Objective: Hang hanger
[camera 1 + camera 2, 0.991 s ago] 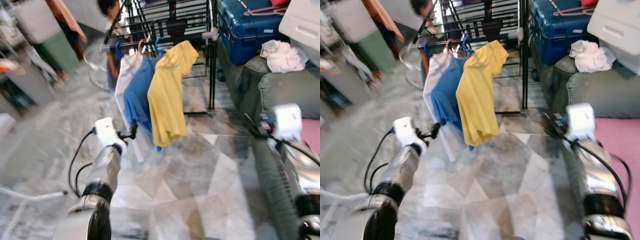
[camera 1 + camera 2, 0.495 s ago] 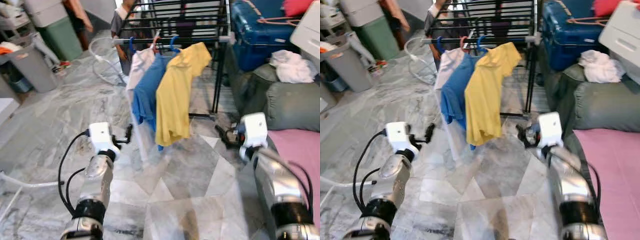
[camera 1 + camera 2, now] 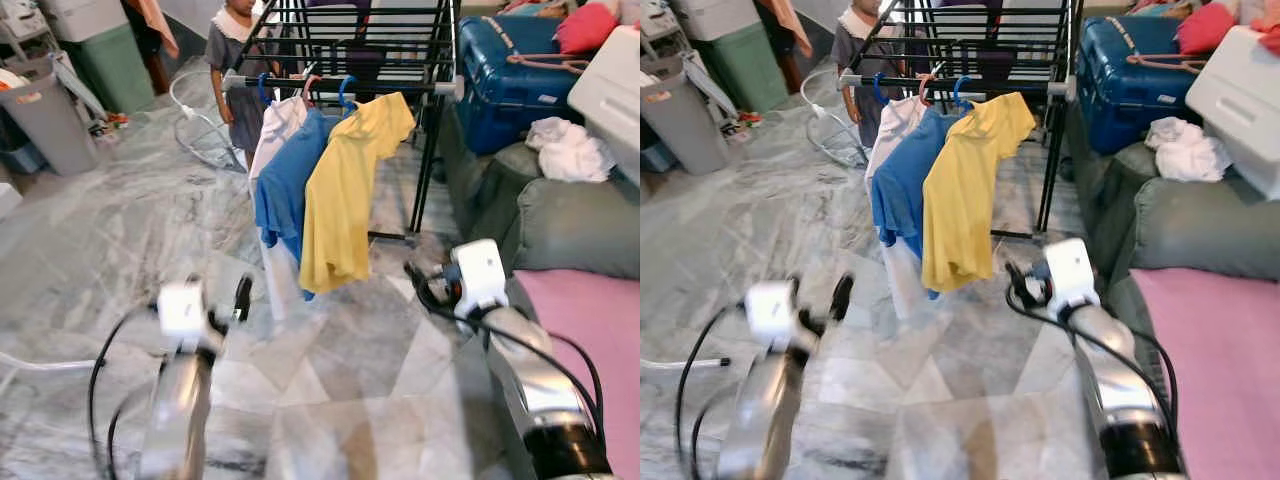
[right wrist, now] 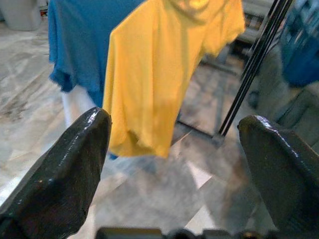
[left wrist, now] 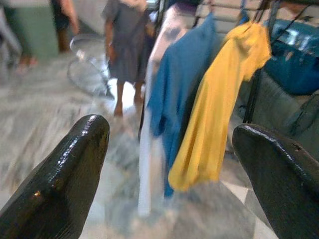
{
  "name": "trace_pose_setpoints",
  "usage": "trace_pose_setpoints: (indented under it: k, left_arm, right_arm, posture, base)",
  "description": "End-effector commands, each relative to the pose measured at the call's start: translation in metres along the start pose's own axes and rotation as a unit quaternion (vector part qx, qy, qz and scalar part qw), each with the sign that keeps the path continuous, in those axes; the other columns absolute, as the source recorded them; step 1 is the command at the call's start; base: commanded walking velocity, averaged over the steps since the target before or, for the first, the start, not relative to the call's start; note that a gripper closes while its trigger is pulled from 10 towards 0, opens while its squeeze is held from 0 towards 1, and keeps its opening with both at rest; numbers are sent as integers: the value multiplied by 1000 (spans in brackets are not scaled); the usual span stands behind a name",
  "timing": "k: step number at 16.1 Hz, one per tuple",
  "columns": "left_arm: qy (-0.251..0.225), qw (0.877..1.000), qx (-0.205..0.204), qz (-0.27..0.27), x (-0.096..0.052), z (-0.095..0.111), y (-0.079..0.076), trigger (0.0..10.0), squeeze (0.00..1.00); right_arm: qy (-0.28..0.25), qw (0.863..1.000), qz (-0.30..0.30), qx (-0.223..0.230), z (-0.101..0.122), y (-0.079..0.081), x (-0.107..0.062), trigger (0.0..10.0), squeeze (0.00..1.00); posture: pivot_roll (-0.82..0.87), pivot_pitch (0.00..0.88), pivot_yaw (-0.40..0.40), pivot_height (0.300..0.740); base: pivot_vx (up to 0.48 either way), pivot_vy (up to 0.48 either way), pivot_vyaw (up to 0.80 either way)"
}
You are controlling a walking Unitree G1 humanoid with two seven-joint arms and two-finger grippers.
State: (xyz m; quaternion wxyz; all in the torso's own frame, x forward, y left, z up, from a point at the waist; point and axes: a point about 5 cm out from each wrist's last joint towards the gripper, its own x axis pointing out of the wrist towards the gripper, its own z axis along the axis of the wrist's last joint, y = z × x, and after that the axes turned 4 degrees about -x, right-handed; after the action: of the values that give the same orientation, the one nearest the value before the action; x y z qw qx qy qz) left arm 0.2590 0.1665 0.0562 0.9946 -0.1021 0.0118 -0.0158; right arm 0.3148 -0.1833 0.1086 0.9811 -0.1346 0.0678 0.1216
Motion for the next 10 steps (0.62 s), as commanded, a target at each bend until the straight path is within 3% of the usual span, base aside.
trace_pose_setpoints:
  k: [1,3,6,8,10]
  left_arm:
    - [-7,1000,14,1,-6,2,1,10000,0]
    - [-4,999,32,-17,-9,5,2,10000,0]
    - [0,999,31,-19,-6,9,-1,10000,0]
    - [9,999,25,-26,-6,5,-9,10000,0]
    - [18,999,27,-43,-11,0,-17,10000,0]
  right_arm:
    - [13,1000,-2,10,-4,1,3,10000,0]
    - [40,999,-5,1,-11,5,2,10000,0]
    - [45,999,13,3,-18,16,-6,10000,0]
    - [49,999,7,3,-18,14,-12,10000,0]
    - [47,998,-30,-17,-14,-4,-19,10000,0]
  posture:
    - [-114,0,8,740]
    - [-99,0,11,740]
    - [-136,0,86,740]
    - [-171,0,135,740]
    - [-190,0,158,740]
  base:
    - [0,0,0]
    - [0,0,0]
    - [0,0,0]
    - [0,0,0]
    - [0,0,0]
